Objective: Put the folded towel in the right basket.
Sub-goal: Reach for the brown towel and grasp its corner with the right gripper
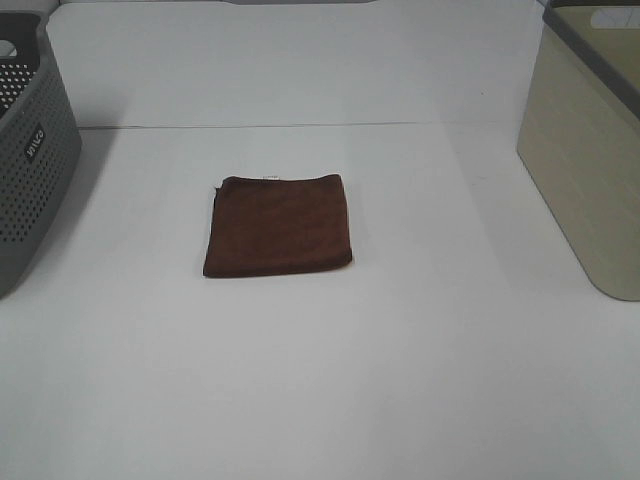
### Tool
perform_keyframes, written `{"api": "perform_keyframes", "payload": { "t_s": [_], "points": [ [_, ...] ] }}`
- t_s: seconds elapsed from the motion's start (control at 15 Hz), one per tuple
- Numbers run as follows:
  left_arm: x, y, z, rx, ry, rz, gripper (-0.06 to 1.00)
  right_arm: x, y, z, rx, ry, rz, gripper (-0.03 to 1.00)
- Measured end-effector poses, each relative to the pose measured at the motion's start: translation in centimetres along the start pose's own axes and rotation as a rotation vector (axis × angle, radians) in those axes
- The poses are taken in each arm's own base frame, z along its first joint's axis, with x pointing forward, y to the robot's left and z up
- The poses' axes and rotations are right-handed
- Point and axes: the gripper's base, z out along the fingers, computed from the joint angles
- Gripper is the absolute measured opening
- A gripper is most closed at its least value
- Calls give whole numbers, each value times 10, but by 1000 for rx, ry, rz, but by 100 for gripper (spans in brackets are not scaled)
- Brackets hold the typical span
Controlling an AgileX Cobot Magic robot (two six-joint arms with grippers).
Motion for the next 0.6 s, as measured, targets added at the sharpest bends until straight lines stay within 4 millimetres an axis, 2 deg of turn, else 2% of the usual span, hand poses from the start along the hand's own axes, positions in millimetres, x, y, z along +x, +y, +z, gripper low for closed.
{"api": "perform_keyframes", "payload": {
  "t_s": [0.6],
  "points": [
    [0, 0, 0, 0, 0, 0, 88, 0, 0, 0, 0, 0, 0, 81]
  ]
}}
